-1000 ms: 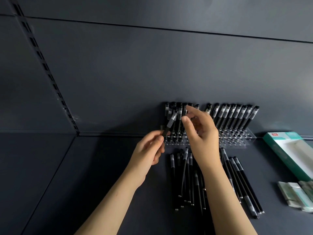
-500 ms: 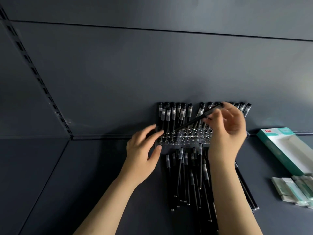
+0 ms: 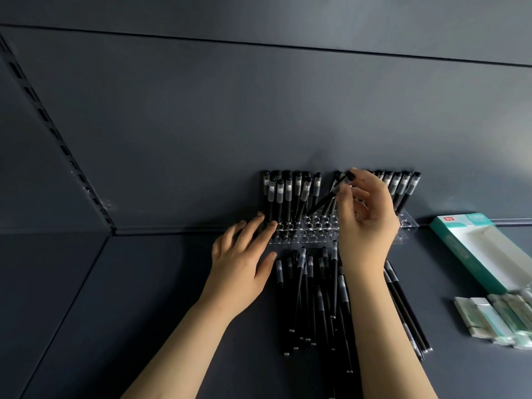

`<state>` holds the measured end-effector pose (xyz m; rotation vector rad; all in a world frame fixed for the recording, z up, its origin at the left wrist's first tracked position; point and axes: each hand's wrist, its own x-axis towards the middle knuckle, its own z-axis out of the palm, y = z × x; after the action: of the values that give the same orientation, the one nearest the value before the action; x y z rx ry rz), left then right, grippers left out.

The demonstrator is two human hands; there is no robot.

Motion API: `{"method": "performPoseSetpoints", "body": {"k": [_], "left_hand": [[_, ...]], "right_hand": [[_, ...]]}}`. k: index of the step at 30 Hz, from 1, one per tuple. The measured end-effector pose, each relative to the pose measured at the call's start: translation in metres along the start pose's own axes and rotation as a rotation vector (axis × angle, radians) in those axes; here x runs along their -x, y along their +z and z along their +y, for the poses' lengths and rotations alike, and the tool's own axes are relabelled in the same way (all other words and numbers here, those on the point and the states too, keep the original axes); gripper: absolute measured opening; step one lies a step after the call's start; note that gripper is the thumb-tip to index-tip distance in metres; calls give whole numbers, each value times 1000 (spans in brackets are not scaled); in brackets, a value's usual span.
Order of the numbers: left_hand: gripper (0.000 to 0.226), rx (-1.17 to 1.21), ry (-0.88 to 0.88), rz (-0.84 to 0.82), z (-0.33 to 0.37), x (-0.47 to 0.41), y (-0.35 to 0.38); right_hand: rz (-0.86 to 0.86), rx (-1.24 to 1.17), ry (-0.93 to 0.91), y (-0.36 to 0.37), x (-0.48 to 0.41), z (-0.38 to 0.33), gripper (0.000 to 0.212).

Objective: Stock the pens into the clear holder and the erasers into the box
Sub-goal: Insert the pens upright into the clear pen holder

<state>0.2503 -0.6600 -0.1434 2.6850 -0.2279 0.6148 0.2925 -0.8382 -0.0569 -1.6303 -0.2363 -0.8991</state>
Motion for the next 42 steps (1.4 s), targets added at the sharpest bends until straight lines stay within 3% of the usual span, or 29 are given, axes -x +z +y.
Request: {"method": "performPoseSetpoints", "body": {"k": [6, 13, 22, 27, 30, 33, 38, 42], "left_hand": [[53, 20, -4, 9, 0, -1, 0], [52, 48, -13, 2, 2, -2, -2], [55, 61, -54, -29, 7, 3, -8], [67, 188, -277, 33, 39, 15, -22], [75, 263, -422, -85, 70, 27, -24], [82, 140, -510, -182, 95, 35, -18], [91, -30, -597, -253, 112, 32, -11], [92, -81, -632, -259, 120, 32, -7]], "right_hand": [[-8, 34, -23, -2, -1, -2, 24], [-158, 245, -129, 11, -6, 10, 22], [-315, 296, -66, 7, -1, 15, 38], [-524, 369, -51, -35, 14, 11, 44], [-691, 493, -47, -65, 29, 19, 43], [-803, 590, -32, -87, 40, 28, 38], [-815, 544, -97, -108, 44, 42, 17], [-791, 468, -91, -118, 42, 49, 12]]}}
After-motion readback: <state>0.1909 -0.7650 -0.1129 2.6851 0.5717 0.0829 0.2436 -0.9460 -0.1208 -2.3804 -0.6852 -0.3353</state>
